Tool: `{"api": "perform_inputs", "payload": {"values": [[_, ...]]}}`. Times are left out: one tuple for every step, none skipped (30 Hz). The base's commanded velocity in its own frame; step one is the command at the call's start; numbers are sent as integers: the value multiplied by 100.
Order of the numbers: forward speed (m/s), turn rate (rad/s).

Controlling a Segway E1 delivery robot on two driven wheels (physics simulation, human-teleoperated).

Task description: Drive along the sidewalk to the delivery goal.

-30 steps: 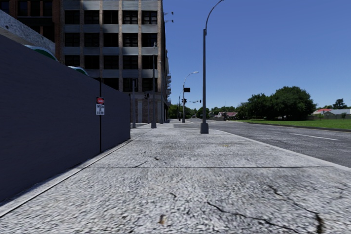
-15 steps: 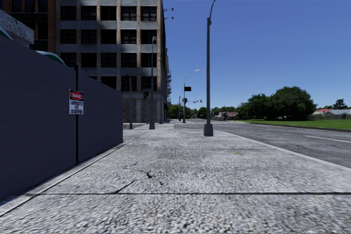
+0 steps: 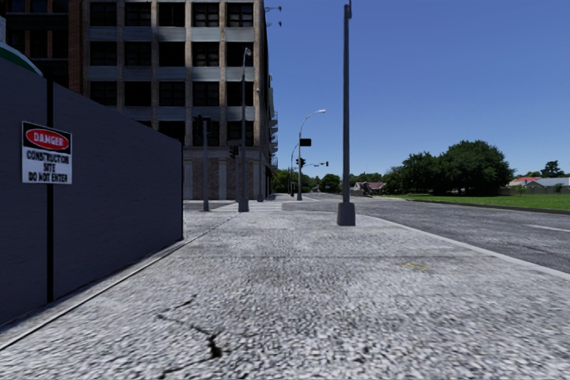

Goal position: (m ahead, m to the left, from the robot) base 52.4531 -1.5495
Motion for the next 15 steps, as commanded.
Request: {"api": "perform_inputs", "payload": {"values": [[200, 0], [200, 0], [200, 0], [200, 0], [200, 0], [200, 0], [200, 0], [200, 0], [200, 0], [200, 0], [200, 0], [200, 0], [200, 0], [200, 0], [200, 0]]}}
